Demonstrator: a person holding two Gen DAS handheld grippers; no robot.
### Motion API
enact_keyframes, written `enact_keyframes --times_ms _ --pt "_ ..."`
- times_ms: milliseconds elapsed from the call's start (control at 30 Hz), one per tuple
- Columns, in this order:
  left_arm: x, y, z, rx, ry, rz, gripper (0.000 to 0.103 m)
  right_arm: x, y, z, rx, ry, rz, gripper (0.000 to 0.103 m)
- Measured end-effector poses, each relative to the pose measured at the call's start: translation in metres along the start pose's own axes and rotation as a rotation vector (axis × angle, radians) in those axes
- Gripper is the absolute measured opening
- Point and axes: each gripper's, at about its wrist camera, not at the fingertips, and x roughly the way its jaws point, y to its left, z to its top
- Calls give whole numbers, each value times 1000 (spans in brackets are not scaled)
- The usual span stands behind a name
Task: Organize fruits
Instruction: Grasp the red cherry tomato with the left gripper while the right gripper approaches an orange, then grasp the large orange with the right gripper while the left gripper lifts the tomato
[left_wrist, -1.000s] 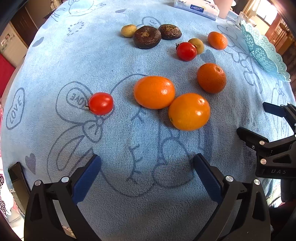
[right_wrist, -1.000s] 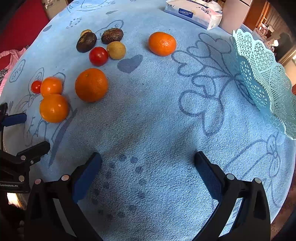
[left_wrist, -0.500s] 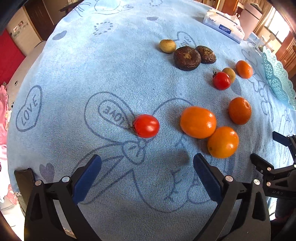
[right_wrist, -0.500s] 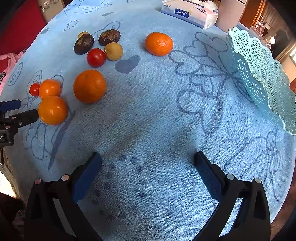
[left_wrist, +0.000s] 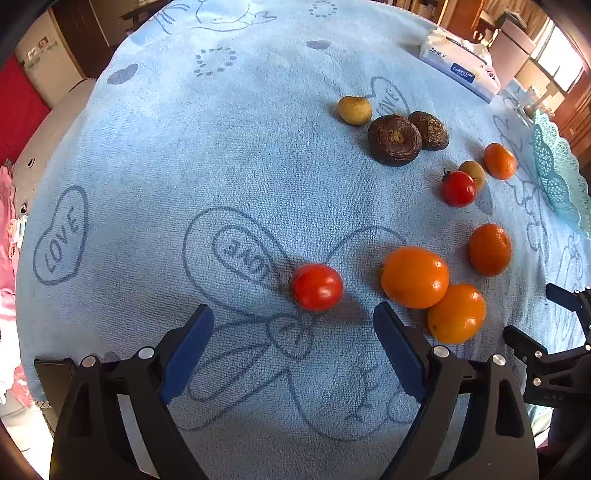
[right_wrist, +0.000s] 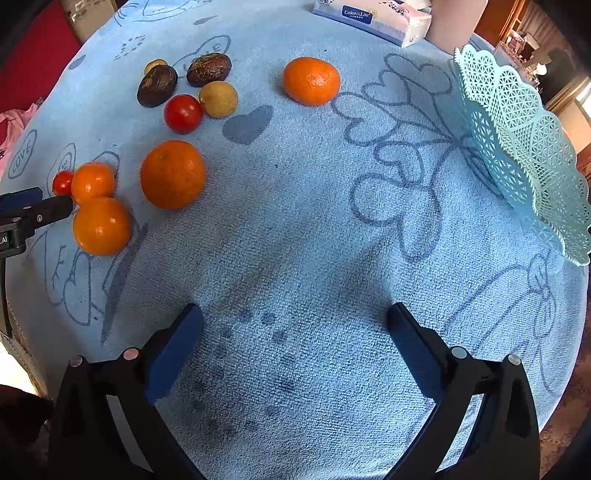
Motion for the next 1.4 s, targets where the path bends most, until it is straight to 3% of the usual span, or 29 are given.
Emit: enact_keyframes --times_ms 233,400,567,667,900,1033,1233,1400 --pt "3 -13 16 1 -7 -5 83 -16 0 19 -2 -34 28 101" --pt "16 -20 32 -2 -5 -2 63 -23 -4 30 0 -50 47 101" --pt "19 -10 33 -13 -22 -5 34 -27 -9 40 10 -55 76 85" --pt "13 1 36 -34 -24 -22 31 -26 -13 52 8 -64 99 79" --pt "-11 15 10 -78 -33 -24 30 -28 -4 88 -19 -86 172 72" --pt "-21 7 -12 -92 -41 -16 31 -17 -3 109 -12 -80 198 64" --pt "-33 9 -26 -111 -46 -10 31 -4 10 106 -9 -44 273 61" --pt "-33 3 -29 -116 -39 -8 31 5 25 107 -41 -21 308 49"
